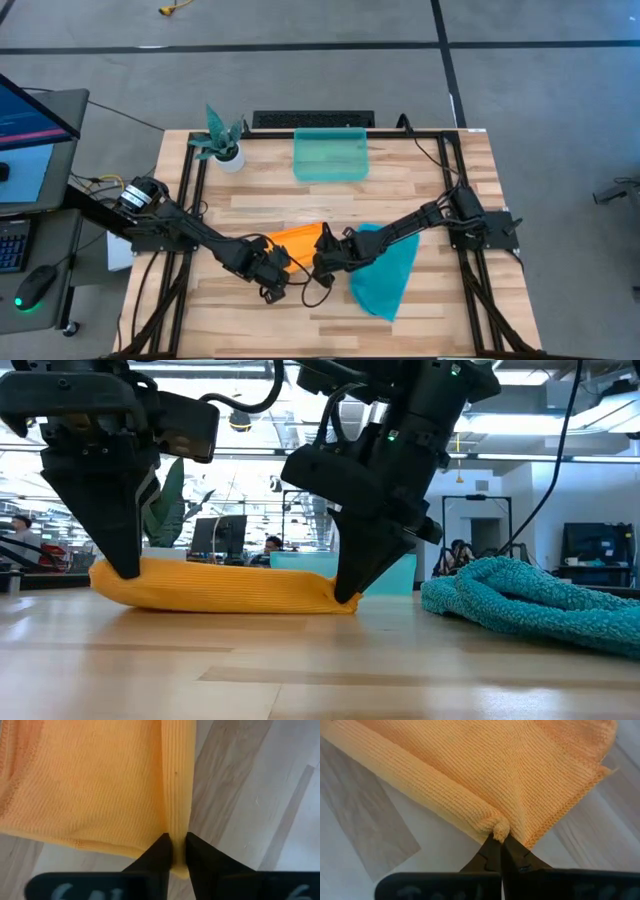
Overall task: Roll microfiber towels into tight, uniform cylinder then place into a basket
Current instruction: Roll the yellow microfiber cloth
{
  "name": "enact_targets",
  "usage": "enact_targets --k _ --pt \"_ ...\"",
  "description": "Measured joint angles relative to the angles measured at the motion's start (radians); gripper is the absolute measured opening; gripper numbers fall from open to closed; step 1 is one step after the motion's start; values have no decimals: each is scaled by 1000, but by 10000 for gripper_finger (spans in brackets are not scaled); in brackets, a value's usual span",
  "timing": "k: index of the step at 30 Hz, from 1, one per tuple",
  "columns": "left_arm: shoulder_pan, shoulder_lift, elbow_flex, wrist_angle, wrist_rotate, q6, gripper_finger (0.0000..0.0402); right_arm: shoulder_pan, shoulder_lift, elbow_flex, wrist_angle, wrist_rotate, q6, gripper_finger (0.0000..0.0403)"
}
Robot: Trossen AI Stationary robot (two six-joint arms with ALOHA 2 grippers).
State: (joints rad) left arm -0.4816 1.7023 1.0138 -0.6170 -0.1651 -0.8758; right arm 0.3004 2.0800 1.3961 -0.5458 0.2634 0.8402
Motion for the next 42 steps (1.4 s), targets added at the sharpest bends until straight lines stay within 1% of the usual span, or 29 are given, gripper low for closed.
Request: enact_targets --k 7,11,16,20,23,26,29,32,38,42 --pt "0 0 0 0 1 16 114 -3 0 0 -3 0 -8 8" --pt "-2 0 0 -1 11 60 129 -9 0 0 -3 -1 -9 8" --pt "-22 -25 0 -2 -9 72 126 -14 0 0 -3 -1 -10 8" --pt "-51 -41 0 -2 -68 77 117 -14 0 0 -3 -1 -10 8" --pt "-89 -46 0 21 -116 125 113 -15 0 0 -3 -1 -10 8" --pt "-130 -46 0 94 -154 197 112 -15 0 0 -3 -1 -10 8" --pt "-157 -31 0 202 -166 299 112 -15 0 0 -2 -1 -10 8" --pt "-155 -13 -2 281 -182 333 112 -15 0 0 -3 -1 -10 8" --pt "-117 37 -4 222 -202 325 111 -15 0 -1 -6 -1 -10 8" --pt "-97 54 -5 183 -218 292 111 -15 0 -1 -10 0 -10 8"
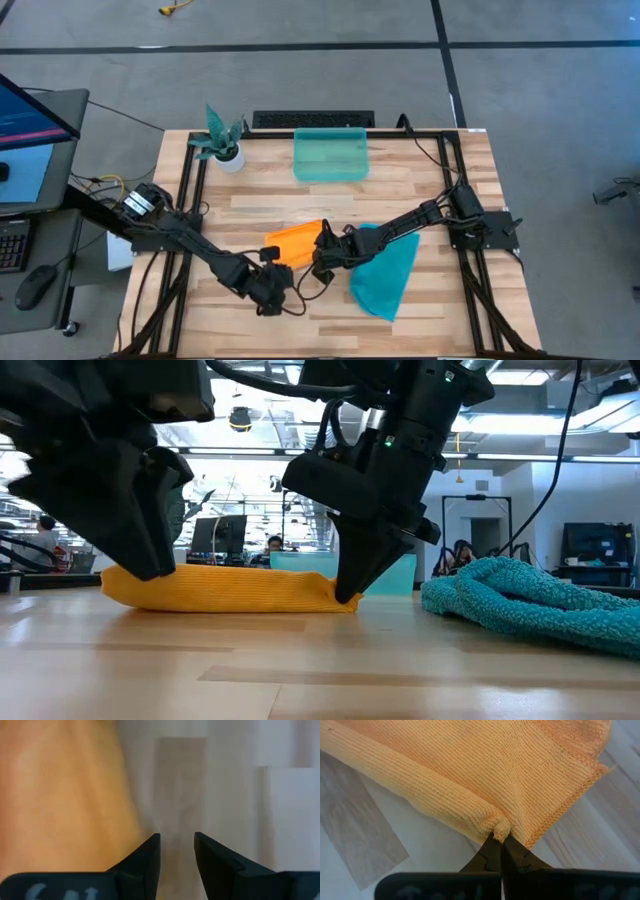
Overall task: Roll microfiber towels into tight, uniform cylinder then place into a basket
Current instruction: Roll the yellow microfiber cloth
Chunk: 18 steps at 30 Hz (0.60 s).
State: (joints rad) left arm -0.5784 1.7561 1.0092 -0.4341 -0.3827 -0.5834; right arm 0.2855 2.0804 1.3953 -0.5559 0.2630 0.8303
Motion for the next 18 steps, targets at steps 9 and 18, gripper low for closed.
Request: enact_targets --k 9,18 --pt "16 -1 0 -90 -61 -46 111 0 0 0 -4 0 0 8" --pt "53 -1 0 -122 -84 -53 111 1 0 0 -5 -1 0 8"
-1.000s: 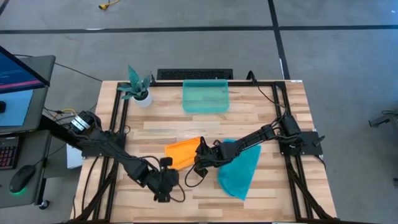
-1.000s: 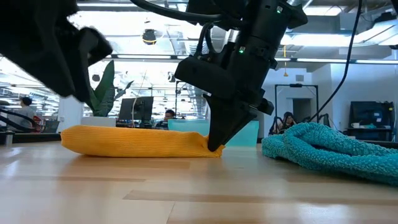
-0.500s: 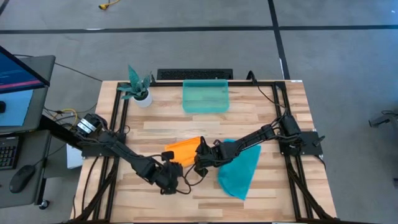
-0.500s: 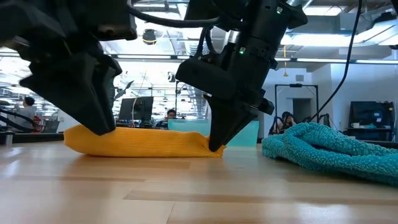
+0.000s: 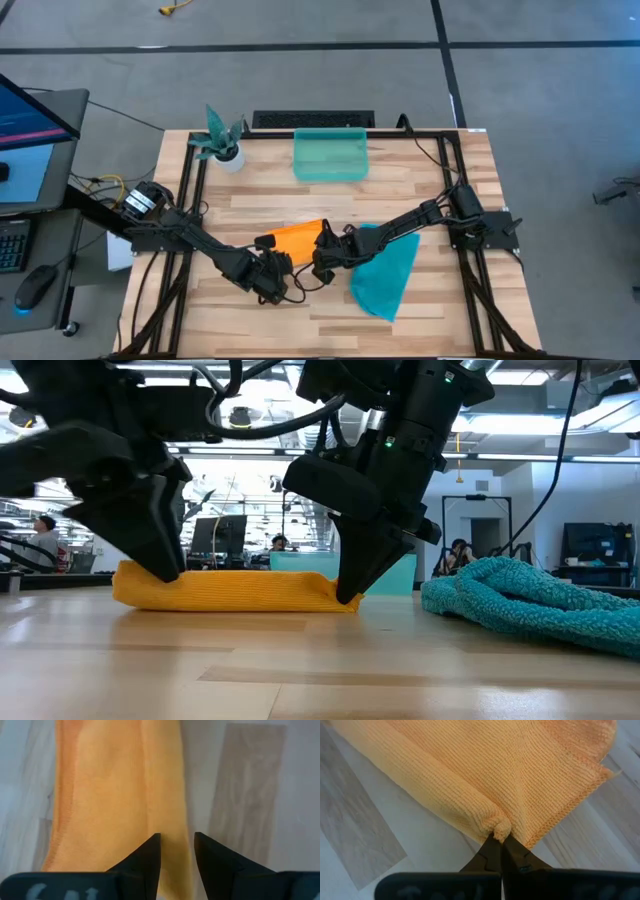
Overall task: Roll microfiber towels into tight, uniform cylinder then place into a basket
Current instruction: Roll the yellow microfiber cloth
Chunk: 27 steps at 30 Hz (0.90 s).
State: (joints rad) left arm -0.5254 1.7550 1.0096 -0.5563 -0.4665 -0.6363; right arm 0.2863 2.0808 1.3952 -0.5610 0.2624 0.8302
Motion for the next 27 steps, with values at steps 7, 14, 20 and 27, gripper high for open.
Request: enact_targets --k 7,14,20,27 --pt "35 -1 -65 29 14 -23 111 1 0 0 -3 0 -9 8" --pt "40 -5 -123 73 -2 -86 111 1 0 0 -3 -1 -11 8" --pt "35 -4 -123 73 -2 -88 111 1 0 0 -3 -7 -19 8" --pt "-13 -55 -66 7 -34 -43 111 1 0 0 -4 -7 -19 8"
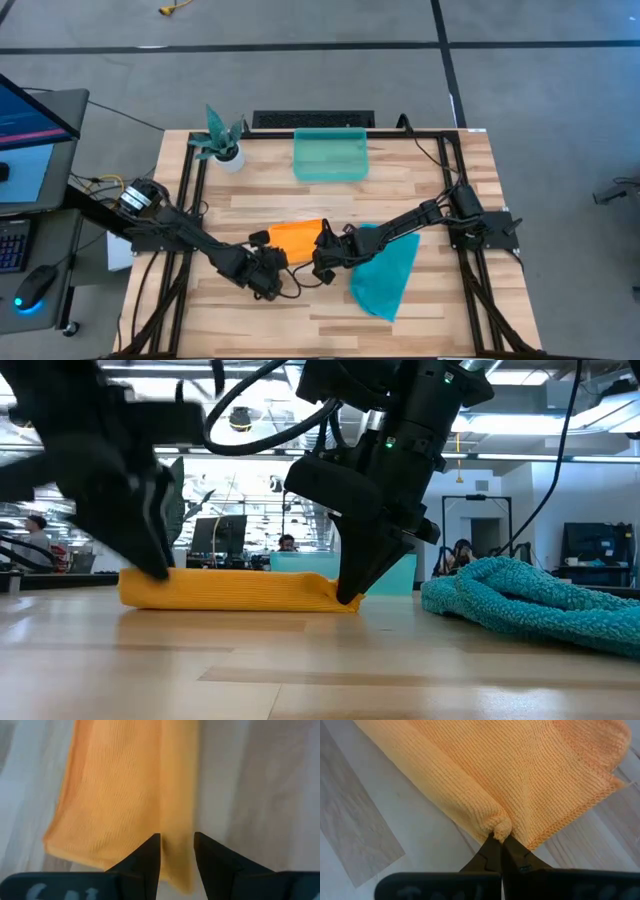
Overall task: Roll microfiber towels into tight, uniform cylinder then place into a basket
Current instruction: Roll the yellow microfiber cloth
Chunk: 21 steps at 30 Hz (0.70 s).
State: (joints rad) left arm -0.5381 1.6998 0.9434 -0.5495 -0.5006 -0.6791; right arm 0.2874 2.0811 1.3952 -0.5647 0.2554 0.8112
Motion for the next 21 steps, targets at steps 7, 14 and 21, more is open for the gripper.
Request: enact_targets --k 7,14,21 --pt "-78 -42 11 41 -55 32 111 0 0 0 0 0 0 8" --pt "-89 -29 -37 162 -53 105 111 0 0 0 0 -2 0 8" --pt "-18 -29 -121 228 -13 93 111 0 0 0 -1 -3 1 8"
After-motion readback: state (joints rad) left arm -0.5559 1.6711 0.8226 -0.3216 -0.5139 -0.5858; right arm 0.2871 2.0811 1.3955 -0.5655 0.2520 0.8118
